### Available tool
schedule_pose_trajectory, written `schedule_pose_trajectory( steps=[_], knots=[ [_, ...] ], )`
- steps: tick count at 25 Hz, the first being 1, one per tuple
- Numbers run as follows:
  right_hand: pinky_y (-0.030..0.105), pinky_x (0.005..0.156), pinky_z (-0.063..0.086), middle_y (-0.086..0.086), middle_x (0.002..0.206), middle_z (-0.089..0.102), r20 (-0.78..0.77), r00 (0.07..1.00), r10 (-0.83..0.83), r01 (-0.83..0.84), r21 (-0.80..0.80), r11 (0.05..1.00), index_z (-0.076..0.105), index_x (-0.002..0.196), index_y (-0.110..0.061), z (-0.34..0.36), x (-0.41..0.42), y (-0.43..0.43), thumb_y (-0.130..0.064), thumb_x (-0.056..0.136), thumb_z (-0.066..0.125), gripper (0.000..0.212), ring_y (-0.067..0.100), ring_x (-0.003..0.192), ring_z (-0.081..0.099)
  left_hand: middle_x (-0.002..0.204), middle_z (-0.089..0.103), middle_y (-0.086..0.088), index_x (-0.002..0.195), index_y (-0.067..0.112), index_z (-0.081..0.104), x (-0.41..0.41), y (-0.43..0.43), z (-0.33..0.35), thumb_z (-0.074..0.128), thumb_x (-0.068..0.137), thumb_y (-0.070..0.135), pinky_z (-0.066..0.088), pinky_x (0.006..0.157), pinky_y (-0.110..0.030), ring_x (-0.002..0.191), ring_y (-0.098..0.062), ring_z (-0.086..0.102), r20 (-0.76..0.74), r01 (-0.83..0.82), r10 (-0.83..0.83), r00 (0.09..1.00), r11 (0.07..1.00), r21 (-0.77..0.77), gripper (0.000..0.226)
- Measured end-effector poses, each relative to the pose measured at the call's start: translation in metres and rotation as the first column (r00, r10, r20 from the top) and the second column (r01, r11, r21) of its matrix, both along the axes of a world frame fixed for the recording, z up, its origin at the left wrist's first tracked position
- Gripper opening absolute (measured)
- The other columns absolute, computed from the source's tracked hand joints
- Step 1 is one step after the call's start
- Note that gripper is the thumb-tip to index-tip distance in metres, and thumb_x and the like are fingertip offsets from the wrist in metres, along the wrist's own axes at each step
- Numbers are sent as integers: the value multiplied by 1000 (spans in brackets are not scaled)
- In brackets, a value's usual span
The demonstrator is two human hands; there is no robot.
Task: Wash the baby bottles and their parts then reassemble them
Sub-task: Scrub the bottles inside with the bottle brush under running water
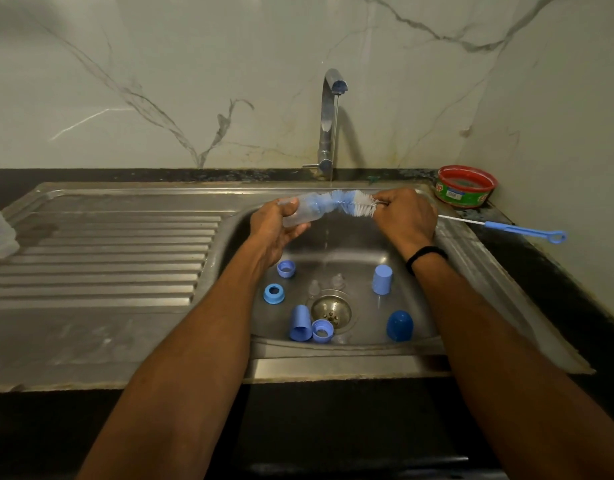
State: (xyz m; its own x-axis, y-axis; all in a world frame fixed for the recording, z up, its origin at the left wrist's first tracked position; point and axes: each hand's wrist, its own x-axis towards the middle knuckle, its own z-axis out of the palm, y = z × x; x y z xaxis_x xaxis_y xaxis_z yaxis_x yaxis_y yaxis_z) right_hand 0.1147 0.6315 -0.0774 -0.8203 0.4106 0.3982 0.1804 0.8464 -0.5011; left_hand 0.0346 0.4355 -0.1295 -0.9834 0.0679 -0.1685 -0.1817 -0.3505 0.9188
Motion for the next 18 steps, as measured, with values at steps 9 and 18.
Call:
schedule_pose_trajectory(
  steps=[9,18],
  knots=[
    [38,78,53,7,103,74,82,996,-31,24,95,995,73,114,-26,21,8,2,-21,86,62,30,30,94,65,100,65,-10,117,8,56,-12,4,-2,60,99,35,54,69,-28,79,-19,63,77,-268,271,959,962,-52,33],
    [31,65,45,8,89,72,14,998,63,-64,196,978,75,102,-23,13,14,-20,-17,83,60,25,33,84,64,107,69,-13,116,10,62,2,14,-6,65,96,39,57,65,-24,77,-19,66,-32,-116,112,993,982,-150,35]
  ],
)
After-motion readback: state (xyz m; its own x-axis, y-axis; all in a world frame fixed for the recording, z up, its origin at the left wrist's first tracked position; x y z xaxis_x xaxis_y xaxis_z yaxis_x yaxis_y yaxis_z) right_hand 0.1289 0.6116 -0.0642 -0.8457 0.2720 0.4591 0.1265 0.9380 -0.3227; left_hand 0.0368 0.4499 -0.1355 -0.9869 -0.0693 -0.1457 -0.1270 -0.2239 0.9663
